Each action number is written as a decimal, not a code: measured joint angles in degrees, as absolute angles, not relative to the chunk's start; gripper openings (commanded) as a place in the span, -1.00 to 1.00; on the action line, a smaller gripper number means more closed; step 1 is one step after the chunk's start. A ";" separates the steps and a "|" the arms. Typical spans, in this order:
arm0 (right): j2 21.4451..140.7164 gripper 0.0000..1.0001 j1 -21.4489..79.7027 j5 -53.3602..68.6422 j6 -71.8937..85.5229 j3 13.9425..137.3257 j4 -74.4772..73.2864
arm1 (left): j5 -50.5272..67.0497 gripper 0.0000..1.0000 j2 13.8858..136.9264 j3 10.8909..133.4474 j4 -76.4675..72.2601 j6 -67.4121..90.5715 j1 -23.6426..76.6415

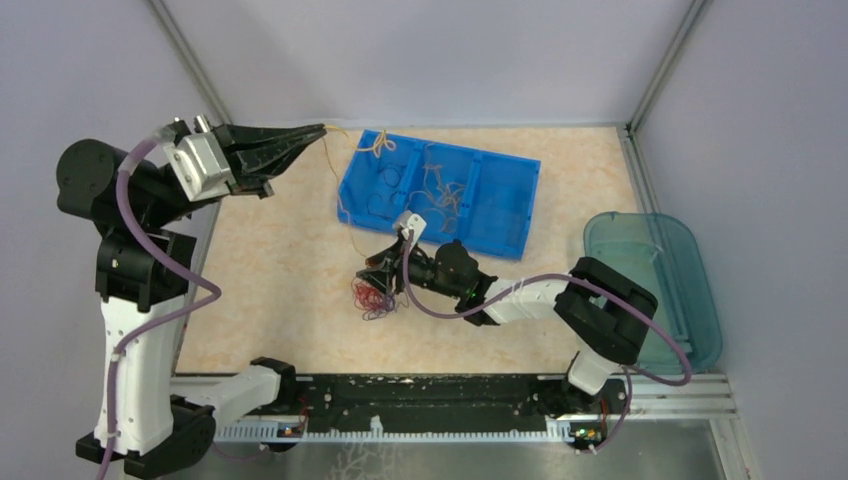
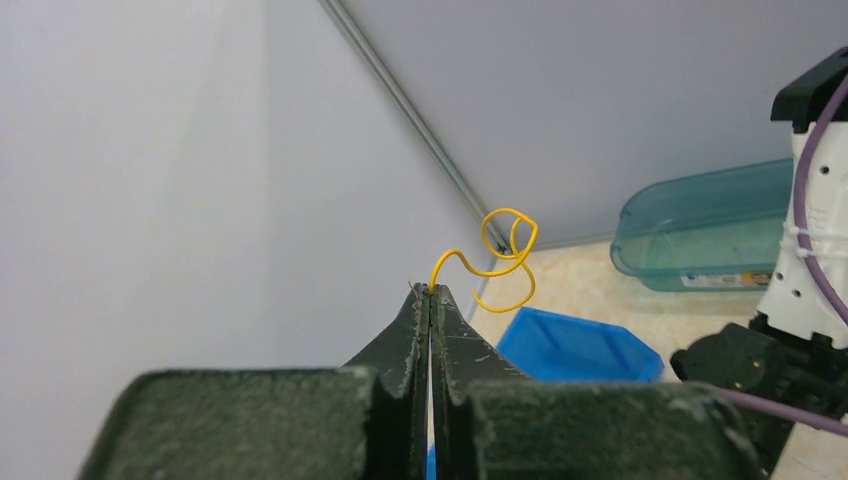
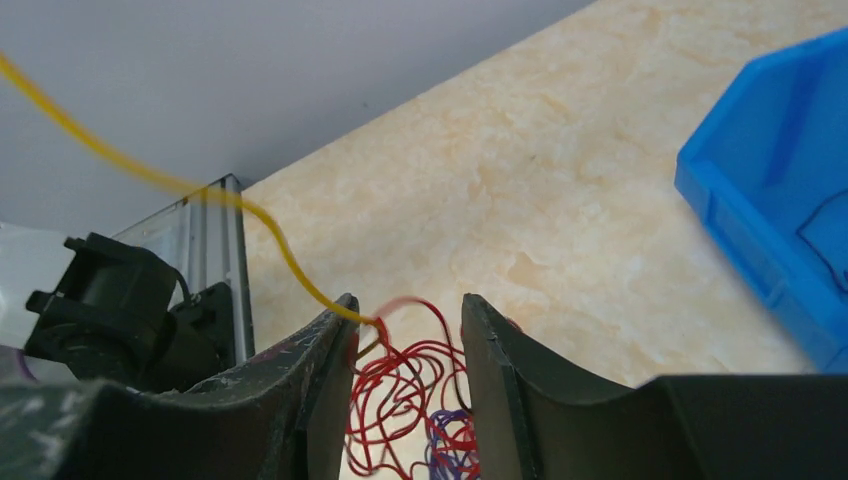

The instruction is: Untangle the cables

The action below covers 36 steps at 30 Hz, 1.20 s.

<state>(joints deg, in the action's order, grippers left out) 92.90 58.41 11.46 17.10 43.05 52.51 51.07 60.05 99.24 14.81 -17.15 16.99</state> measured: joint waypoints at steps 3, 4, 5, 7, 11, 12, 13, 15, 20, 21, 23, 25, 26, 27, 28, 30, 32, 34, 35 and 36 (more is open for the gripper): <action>94.67 -0.15 58.41 10.55 18.48 41.30 54.89 | 51.00 -1.00 61.21 101.86 13.45 -16.97 17.02; 95.48 -0.15 58.41 10.22 18.90 40.97 55.79 | 50.85 -1.00 61.76 102.98 12.99 -16.93 17.02; 96.31 -0.16 58.41 10.09 19.33 40.66 56.47 | 50.59 -1.00 62.33 104.09 12.36 -16.95 17.02; 97.62 -0.16 58.41 9.69 20.12 39.94 57.28 | 50.11 -1.00 63.51 106.43 11.18 -16.95 16.99; 99.70 -0.16 58.41 9.26 21.26 39.31 58.63 | 49.17 -1.00 66.02 111.50 8.95 -16.99 16.99; 100.29 -0.16 58.41 9.23 21.61 39.31 58.87 | 48.93 -1.00 66.48 112.53 8.45 -17.02 16.99; 100.71 -0.14 58.41 9.19 21.82 39.29 59.13 | 48.64 -1.00 66.98 113.58 7.73 -17.12 16.99; 101.16 0.03 58.48 9.06 22.44 39.09 59.35 | 48.16 -1.00 67.59 114.96 6.63 -17.15 16.99; 100.07 0.35 58.78 7.49 23.05 37.45 59.96 | 47.59 -1.00 67.92 115.02 4.64 -17.19 17.02; 98.89 0.43 58.81 6.76 22.94 36.88 59.46 | 47.55 -1.00 67.57 114.06 4.40 -17.26 16.99; 95.50 0.58 58.74 5.48 22.55 35.90 57.78 | 47.53 -1.00 66.72 111.66 4.14 -17.56 17.02; 90.76 0.68 58.59 3.70 22.11 35.40 55.90 | 47.51 -1.00 65.89 108.86 3.99 -17.74 17.02; 88.66 0.74 58.43 2.90 21.85 35.29 55.31 | 47.48 -1.00 65.49 107.39 3.95 -17.85 16.99; 86.37 0.77 58.30 1.98 21.43 35.29 54.46 | 47.48 -1.00 65.19 106.24 3.90 -17.91 16.99; 83.92 0.79 58.19 0.69 20.91 35.27 53.47 | 47.44 -1.00 64.88 104.77 3.86 -18.06 16.99; 79.70 0.83 57.89 -1.78 19.79 35.24 51.53 | 47.37 -1.00 64.62 102.19 3.81 -18.15 16.99; 75.94 0.84 57.25 -4.56 19.00 35.16 48.88 | 47.33 -1.00 64.36 99.29 3.90 -18.26 17.02; 71.85 0.84 55.77 -7.77 18.63 34.50 45.19 | 47.27 -1.00 64.38 96.84 4.08 -18.50 17.02; 69.89 0.84 54.59 -9.39 18.79 34.06 43.07 | 47.07 -1.00 64.51 95.39 4.36 -18.94 17.04; 68.01 0.84 53.19 -11.00 19.22 33.39 41.06 | 46.98 -1.00 64.60 95.02 4.51 -19.07 17.06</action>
